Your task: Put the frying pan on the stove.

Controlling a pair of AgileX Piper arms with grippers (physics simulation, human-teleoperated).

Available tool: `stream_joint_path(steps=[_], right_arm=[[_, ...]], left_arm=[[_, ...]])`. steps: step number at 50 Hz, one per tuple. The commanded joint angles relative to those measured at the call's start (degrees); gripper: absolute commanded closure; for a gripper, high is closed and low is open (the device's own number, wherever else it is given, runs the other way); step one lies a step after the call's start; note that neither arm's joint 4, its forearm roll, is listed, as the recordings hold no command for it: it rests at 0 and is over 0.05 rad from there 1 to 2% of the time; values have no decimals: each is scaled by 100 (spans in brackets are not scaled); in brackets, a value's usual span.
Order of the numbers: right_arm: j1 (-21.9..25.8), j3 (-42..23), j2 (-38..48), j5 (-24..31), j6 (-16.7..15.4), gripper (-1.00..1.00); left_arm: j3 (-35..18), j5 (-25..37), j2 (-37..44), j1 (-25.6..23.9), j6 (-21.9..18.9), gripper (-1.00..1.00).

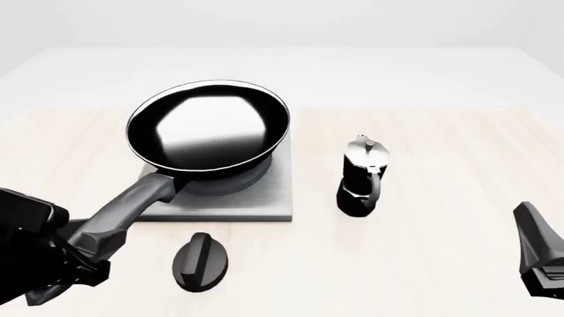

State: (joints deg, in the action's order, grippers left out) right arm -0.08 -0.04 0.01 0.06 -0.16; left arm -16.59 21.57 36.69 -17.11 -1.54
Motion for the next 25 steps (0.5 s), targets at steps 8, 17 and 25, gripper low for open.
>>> stream_joint_path(steps=[8,17,25], right_arm=[[0,0,0,0,1,-100],[0,0,0,0,-1,-100],[0,0,0,0,-1,-100]], left_arm=[[11,-269,58,22,-53,100],[-2,-258,78,55,-50,100],[71,-385,169,71,-69,100]])
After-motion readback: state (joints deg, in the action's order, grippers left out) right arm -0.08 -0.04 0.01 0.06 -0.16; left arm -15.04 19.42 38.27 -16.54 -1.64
